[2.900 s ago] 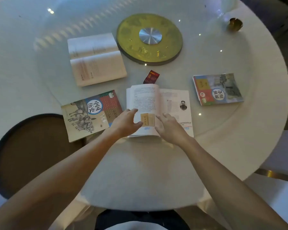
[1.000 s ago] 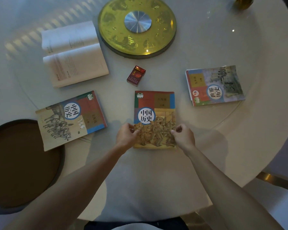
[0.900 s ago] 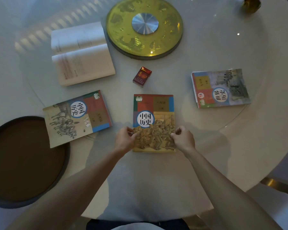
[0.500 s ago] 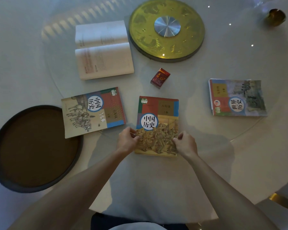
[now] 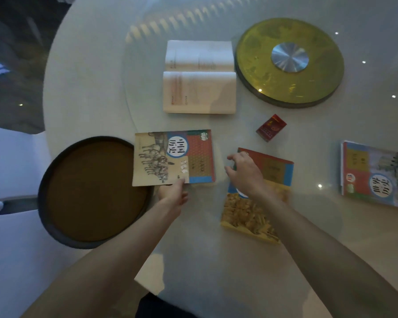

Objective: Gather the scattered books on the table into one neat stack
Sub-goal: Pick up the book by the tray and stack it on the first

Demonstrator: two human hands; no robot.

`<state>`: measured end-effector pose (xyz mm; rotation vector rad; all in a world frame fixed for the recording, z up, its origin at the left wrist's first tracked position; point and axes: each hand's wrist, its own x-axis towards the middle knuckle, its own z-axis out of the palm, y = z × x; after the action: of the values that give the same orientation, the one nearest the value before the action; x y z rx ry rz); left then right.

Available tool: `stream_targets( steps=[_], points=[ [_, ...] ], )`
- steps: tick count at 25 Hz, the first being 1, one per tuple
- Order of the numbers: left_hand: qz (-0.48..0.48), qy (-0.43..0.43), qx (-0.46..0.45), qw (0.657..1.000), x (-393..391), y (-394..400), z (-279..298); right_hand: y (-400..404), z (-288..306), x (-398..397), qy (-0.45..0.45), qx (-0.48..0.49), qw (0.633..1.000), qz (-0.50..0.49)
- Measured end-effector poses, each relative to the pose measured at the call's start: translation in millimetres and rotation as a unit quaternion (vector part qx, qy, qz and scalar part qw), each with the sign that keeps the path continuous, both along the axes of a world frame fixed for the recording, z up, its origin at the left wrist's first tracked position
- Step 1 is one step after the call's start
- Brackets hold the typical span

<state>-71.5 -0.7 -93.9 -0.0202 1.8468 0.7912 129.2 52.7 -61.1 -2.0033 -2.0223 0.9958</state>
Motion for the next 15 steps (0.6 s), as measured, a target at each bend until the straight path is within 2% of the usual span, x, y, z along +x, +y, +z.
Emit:
stream_targets(
  steps=[6, 10, 15],
  points=[
    [0.155, -0.053, 0.002, 0.987, -36.9, 4.4, -9.0, 67.5, -5.2, -66.4, -0.028, -0.045, 0.993, 0.105],
    [0.198, -0.122, 0.031, 0.972, -52.9, 1.7, -9.8, 86.4, -15.0, -87.1, -0.036, -0.071, 0.994, 0.074],
    [0.195, -0.220, 0.110, 0.950, -59.5, 9.4, 6.8, 58.5, -22.3, -83.4, -0.003, -0.048, 0.998, 0.033]
  ],
)
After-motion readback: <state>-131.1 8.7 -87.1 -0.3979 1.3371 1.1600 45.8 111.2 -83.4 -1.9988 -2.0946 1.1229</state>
